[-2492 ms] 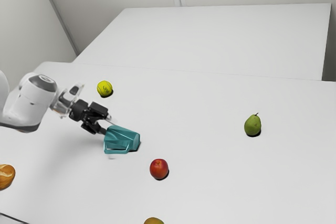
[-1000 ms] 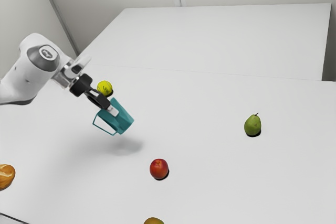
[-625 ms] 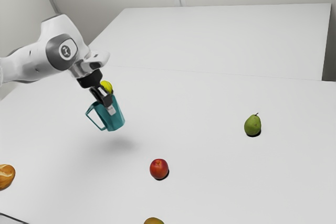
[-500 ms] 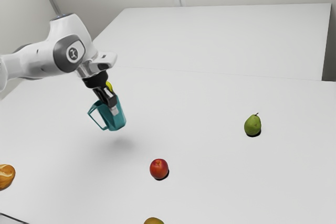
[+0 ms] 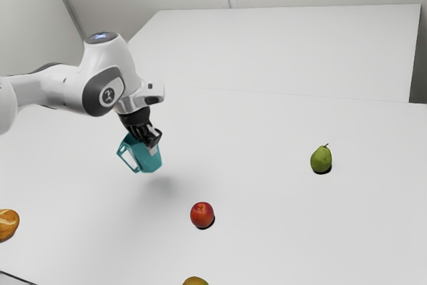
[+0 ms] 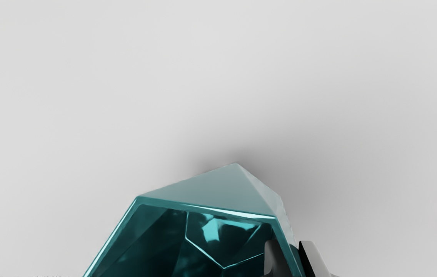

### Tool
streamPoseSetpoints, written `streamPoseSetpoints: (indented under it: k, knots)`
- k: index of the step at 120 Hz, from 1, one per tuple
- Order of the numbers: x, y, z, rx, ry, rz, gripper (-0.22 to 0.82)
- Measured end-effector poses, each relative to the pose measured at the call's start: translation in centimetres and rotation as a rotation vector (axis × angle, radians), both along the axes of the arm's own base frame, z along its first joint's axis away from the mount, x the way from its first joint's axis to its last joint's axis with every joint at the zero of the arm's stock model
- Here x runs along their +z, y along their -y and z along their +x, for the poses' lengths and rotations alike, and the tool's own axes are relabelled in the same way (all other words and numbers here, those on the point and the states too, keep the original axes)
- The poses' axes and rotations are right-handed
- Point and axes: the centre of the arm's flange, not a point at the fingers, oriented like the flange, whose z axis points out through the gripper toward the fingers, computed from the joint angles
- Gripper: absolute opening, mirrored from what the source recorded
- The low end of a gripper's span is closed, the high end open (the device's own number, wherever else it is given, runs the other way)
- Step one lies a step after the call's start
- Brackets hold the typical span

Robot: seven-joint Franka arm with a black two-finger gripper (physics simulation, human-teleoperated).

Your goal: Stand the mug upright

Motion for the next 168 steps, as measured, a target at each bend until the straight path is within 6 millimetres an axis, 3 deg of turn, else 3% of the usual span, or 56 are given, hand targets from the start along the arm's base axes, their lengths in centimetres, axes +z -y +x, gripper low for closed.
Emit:
streamPoseSetpoints:
  k: [45,145,168]
  knots:
    - [-2.5,0.6,-0.5,0.135,0.09,-0.009,-0.17]
    - [-6.7,1.1,-0.1,0.274,0.041,-0.016,-0.17]
    - [-6.2,1.1,-0.1,0.282,0.05,-0.026,0.07]
